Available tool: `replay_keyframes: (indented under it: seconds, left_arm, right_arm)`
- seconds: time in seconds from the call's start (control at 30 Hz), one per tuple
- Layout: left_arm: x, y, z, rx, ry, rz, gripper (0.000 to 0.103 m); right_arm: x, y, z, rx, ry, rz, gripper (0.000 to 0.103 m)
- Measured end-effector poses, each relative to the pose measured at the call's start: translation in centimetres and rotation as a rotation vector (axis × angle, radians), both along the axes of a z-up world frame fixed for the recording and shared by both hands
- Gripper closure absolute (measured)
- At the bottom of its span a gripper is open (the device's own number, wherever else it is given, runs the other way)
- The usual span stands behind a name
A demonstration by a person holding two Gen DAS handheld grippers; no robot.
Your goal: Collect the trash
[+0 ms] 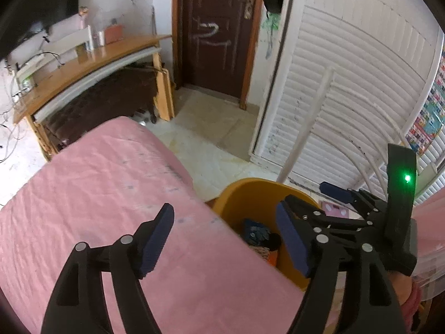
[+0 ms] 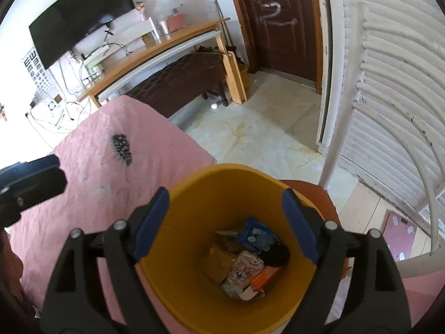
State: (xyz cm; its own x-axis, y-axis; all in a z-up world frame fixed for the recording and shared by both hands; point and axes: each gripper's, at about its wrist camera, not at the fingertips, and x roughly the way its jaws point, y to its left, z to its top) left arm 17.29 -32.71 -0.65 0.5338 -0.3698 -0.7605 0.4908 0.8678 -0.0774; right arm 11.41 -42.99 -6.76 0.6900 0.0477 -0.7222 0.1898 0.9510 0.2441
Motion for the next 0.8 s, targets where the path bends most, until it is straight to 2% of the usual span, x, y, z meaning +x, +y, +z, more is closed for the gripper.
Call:
replay_keyframes:
  seconds: [0.27,0.43,0.6,0.8]
  left_arm:
    - [-2.0,5.9,1.5,0.005,-0.135,0.110,0.027]
    - [-2.5,10.4,2.0,-0.011,-0.163,0.195,0.027]
    - [-3.4,15.1,2.4,-0.026,-0.196,0.288,0.024]
    - [-5.0,21.2,2.7,-0.077,-0.219,0.392,0.020]
  right_arm:
    - [0.2,4.2,2.3,-0.062,-0.032,0.067,0.016]
    - [0.6,7.5,3.7,-0.083,-0.062,0.115,0.014]
    - [0.6,10.8,5.0,-0.033,-0.114,0.145,0.007]
    - [0.7,16.0,5.5,-0.036,-0.111,0.228,0.006]
